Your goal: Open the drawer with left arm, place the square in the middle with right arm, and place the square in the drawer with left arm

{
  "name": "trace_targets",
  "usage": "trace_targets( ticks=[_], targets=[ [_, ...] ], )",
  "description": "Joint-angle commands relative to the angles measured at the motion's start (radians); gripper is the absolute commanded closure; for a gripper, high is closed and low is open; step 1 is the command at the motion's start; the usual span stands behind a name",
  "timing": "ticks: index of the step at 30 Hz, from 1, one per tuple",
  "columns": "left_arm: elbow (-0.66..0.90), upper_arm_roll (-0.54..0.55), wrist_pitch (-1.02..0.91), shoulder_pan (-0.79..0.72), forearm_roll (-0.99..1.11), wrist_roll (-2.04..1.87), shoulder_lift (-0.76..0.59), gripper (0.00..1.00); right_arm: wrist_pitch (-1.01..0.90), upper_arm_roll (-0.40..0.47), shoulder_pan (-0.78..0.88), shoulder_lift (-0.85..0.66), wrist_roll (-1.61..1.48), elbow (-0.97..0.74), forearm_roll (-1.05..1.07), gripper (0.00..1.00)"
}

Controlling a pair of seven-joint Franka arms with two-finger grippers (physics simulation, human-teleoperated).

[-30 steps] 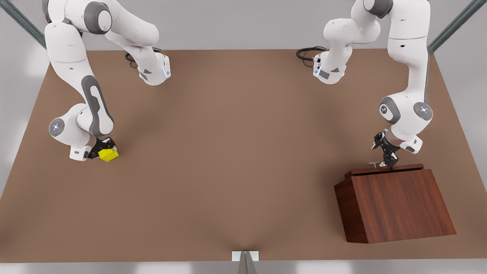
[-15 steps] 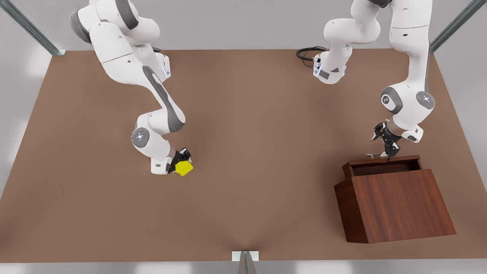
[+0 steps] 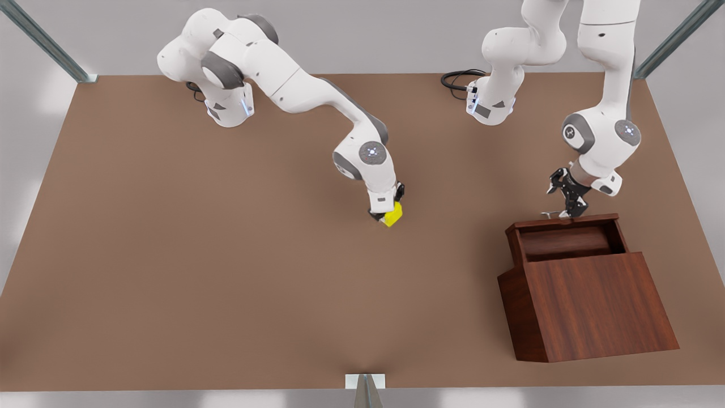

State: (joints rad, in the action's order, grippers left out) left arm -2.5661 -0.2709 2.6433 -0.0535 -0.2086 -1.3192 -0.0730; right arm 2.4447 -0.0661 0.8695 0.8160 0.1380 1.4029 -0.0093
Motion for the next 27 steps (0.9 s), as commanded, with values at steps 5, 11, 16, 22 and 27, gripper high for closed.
trace_targets(
  ticks=[5,11,16,22,27],
  targets=[
    [-0.028,-0.031,-0.04,-0.008,0.005,0.005,-0.056,0.0,0.008,-0.001,0.04,0.058,0.083,-0.081,0.003,0.33],
    [-0.003,-0.119,-0.299,-0.072,0.19,0.031,-0.3,0.0,0.004,0.002,0.04,0.051,0.092,-0.076,0.002,0.0],
    [0.421,-0.071,-0.585,-0.091,0.153,0.508,-0.076,0.0,-0.085,0.103,0.011,-0.161,0.084,0.042,0.015,0.0],
    [0.957,0.288,-0.847,-0.106,0.149,0.795,0.263,0.0,-0.427,0.129,-0.504,-0.623,0.032,0.248,0.017,0.0],
    [1.13,0.49,-0.927,-0.204,0.195,1.052,0.433,0.0,-0.598,0.103,-0.831,-0.675,-0.219,0.166,0.002,0.0]
  ],
)
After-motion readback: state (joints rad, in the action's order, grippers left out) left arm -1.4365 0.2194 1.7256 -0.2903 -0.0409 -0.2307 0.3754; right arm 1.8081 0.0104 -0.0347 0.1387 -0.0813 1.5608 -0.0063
